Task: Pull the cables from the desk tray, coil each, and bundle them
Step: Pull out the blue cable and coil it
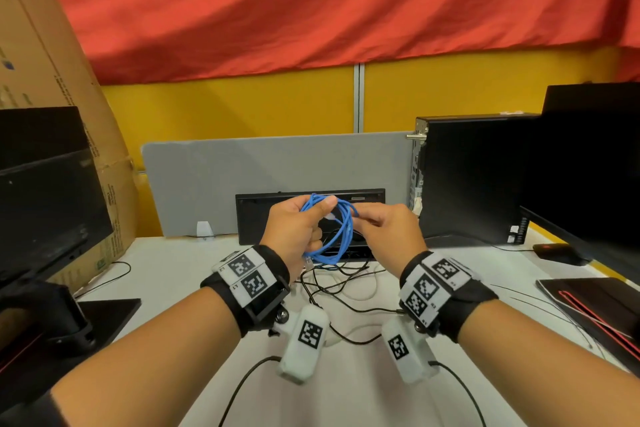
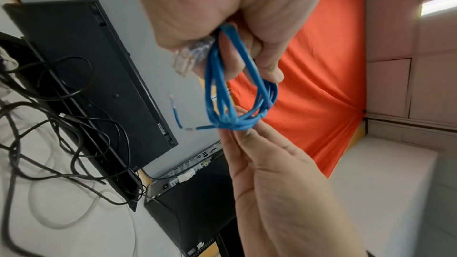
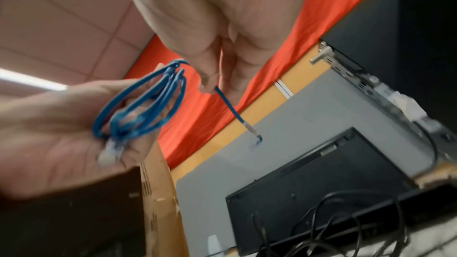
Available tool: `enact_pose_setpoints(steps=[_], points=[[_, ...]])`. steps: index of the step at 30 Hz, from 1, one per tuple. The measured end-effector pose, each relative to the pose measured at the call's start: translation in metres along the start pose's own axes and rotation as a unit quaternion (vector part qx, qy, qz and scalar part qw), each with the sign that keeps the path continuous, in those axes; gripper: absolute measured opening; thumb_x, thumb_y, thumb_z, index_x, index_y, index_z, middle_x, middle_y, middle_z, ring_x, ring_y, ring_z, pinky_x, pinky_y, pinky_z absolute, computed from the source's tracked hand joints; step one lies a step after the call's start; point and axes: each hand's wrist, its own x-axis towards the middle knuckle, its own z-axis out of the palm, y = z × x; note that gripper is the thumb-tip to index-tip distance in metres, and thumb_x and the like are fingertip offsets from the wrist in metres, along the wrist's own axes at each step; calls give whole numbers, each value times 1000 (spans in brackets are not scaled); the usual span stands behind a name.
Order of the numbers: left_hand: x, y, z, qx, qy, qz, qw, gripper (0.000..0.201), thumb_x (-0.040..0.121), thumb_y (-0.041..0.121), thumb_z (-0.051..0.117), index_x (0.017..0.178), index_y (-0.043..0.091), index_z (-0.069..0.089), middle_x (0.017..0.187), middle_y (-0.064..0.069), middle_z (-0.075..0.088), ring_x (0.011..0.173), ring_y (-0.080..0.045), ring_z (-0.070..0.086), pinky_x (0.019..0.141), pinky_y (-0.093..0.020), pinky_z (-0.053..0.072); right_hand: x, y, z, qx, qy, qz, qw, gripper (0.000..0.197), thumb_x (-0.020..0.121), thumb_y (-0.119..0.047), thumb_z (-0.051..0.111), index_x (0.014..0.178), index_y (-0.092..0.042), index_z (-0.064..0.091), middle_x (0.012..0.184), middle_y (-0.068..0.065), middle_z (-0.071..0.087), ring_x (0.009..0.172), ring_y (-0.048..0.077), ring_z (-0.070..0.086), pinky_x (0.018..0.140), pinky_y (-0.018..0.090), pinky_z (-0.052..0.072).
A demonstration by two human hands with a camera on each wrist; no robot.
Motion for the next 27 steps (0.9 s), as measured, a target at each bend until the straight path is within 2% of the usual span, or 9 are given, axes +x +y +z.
enact_pose_setpoints(steps=[3, 7, 10, 12, 14, 17, 19, 22, 27], points=[[0, 2, 3, -6, 9, 5, 1000, 10, 92, 17, 64, 91, 9, 71, 50, 4, 36, 42, -10, 25, 36, -20, 25, 0, -1, 2, -33, 23, -20, 999, 13, 86, -9, 69, 95, -13, 78, 82, -5, 67, 78, 11, 65, 77, 23, 54], [-1, -5, 6, -7, 19, 12, 1000, 11, 92, 19, 64, 94, 11, 70, 52, 2, 37, 42, -10, 27, 36, -21, 27, 2, -3, 0, 94, 33, 83, 992, 15, 80, -3, 75, 80, -18, 78, 67, -3, 73, 63, 13, 72, 61, 21, 59], [-1, -6, 9, -16, 25, 27, 999, 12, 91, 22, 65, 94, 11, 69, 60, -6, 61, 44, -13, 50, 39, -23, 44, -2, -12, 3, 216, 11, 131, 968, 12, 79, 0, 75, 76, -12, 77, 70, 7, 75, 68, 21, 74, 63, 27, 60], [1, -8, 11, -26, 33, 38, 998, 13, 90, 22, 66, 94, 11, 70, 80, -12, 73, 63, -20, 69, 51, -30, 56, -4, -18, 4, 293, -6, 176, 940, 14, 84, 5, 67, 82, -4, 76, 77, 15, 75, 75, 28, 74, 65, 28, 60], [3, -11, 11, -19, 46, 51, 997, 12, 91, 22, 66, 94, 11, 71, 86, -12, 75, 76, -27, 73, 64, -36, 60, -6, -21, 4, 377, -21, 222, 899, 18, 88, 10, 56, 90, 3, 72, 88, 24, 73, 84, 35, 73, 72, 34, 61], [5, -12, 10, -6, 63, 62, 996, 12, 91, 24, 66, 93, 13, 71, 84, -10, 75, 72, -27, 72, 64, -36, 60, -9, -26, 3, 456, -36, 238, 857, 19, 92, -1, 51, 98, 5, 68, 96, 27, 72, 91, 35, 71, 82, 39, 59], [5, -13, 8, 8, 69, 62, 996, 14, 90, 28, 67, 91, 15, 71, 79, -10, 72, 60, -22, 64, 56, -33, 57, -11, -29, 5, 402, -48, 215, 889, 14, 90, -11, 62, 97, -2, 72, 97, 22, 73, 89, 29, 71, 83, 38, 59], [5, -14, 7, 13, 58, 53, 997, 17, 90, 32, 67, 93, 16, 71, 74, -13, 59, 45, -11, 42, 42, -25, 45, -12, -29, 9, 366, -40, 203, 907, 20, 88, -4, 66, 107, -4, 70, 105, 21, 71, 92, 33, 67, 91, 43, 55], [3, -13, 0, -74, -8, 13, 997, 23, 93, 28, 63, 102, 9, 70, 70, -10, 53, 44, -11, 40, 39, -21, 36, -8, -34, 6, 448, -46, 230, 863, 36, 93, 9, 49, 129, 2, 54, 93, 18, 62, 79, 21, 59, 79, 36, 50]])
